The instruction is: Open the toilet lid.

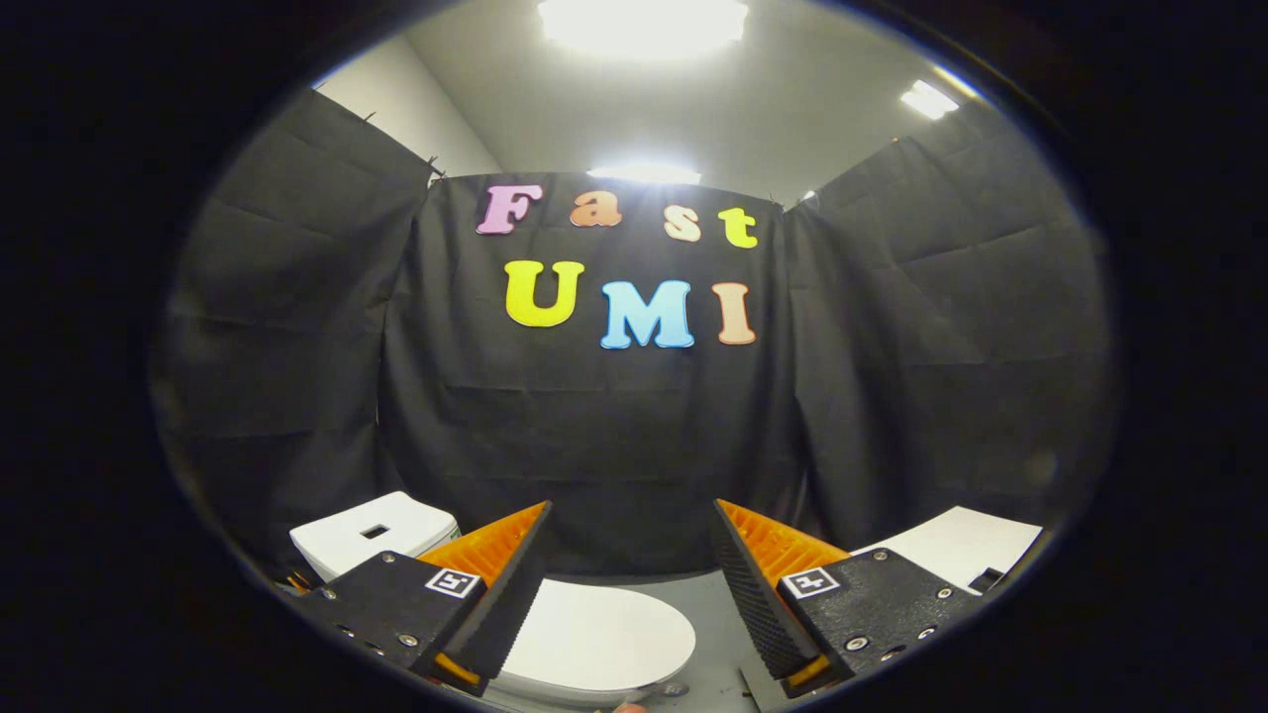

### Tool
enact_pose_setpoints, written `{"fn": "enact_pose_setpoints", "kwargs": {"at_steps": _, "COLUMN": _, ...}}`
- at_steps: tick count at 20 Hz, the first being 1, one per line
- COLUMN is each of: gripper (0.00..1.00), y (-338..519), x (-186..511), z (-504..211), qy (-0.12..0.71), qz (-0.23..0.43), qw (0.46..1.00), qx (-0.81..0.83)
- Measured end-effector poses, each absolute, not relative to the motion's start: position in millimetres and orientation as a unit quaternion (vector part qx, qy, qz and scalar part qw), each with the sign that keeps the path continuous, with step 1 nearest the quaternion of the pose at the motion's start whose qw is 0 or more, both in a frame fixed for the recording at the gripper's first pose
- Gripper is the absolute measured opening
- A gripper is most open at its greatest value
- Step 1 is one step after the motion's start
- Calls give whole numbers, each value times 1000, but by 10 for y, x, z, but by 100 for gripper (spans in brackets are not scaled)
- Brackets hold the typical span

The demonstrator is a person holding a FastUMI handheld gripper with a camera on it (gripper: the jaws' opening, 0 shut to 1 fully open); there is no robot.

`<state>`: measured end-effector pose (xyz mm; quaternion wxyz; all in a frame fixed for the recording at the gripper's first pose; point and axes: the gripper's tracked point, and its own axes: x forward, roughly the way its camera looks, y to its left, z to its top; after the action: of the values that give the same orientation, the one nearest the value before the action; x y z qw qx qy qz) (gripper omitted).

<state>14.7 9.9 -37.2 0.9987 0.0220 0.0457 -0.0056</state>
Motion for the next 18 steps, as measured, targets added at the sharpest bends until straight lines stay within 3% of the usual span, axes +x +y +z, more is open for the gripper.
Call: {"fn": "enact_pose_setpoints", "kwargs": {"at_steps": 18, "gripper": 95, "y": -77, "x": 306, "z": -1572, "qy": 178, "qz": -42, "qw": 971, "qx": 154}}
